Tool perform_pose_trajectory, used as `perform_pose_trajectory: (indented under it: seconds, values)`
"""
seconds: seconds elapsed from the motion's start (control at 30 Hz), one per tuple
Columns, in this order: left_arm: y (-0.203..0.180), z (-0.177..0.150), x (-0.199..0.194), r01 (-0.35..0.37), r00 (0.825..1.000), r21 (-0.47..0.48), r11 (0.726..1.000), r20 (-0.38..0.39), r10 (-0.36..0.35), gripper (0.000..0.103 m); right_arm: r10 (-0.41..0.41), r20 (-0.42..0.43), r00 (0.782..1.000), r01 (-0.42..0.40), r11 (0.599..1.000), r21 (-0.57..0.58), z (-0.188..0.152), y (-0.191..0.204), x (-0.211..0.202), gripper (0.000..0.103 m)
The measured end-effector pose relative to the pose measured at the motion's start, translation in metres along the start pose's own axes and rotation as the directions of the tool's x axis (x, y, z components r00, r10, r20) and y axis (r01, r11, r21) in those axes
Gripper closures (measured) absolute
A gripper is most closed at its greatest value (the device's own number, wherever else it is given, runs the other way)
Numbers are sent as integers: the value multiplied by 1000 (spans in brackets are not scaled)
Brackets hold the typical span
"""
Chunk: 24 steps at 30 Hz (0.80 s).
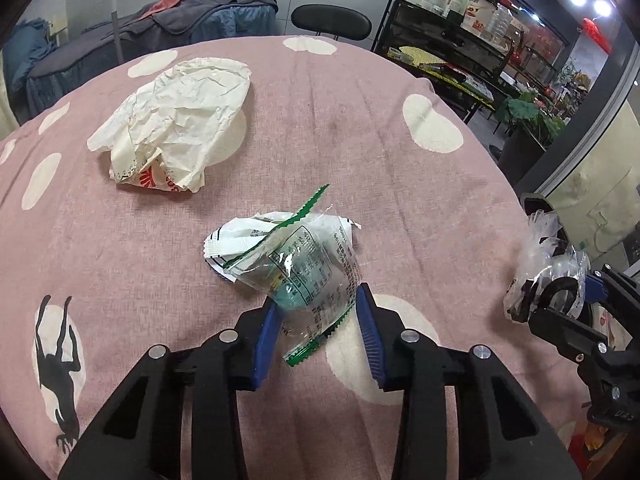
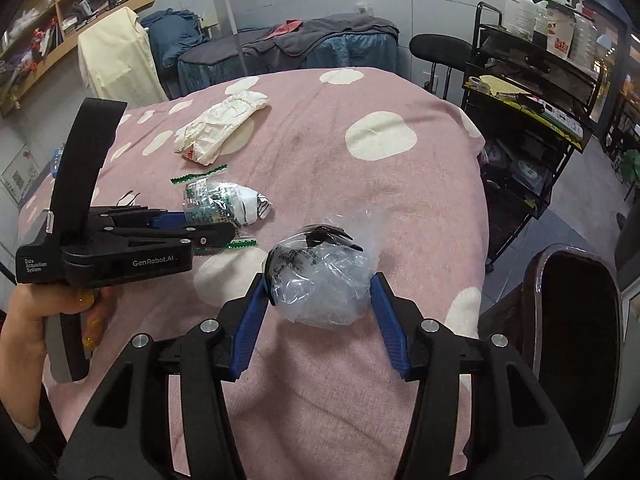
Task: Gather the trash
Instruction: 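Carry the clear plastic bag over the bin and open the right tool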
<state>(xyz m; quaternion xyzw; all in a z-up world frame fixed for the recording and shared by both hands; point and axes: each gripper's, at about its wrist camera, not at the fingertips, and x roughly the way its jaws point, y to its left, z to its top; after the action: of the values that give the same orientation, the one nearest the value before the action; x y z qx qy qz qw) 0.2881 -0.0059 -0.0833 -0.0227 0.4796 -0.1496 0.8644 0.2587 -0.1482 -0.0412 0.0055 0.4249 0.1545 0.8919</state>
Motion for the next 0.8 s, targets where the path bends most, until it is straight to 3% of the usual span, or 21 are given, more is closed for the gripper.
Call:
perform_pose_trajectory:
  seconds: [0.13,0.37,0.8]
  values:
    - [-3,-7,-14,-2,999,-7,1000,47,2,73,-15,40,999,14,1000,28,-7,-5,-9,50]
    - [-16,-20,-45,7,990,-4,1000,139,-7,74,-11,77,997,5,997,77,-19,-13,-22,50]
    - [-55,-45,-85,94,962,-23,995,261,-85,74,-37,153,988,11,986,168,-48,-33,-58,50]
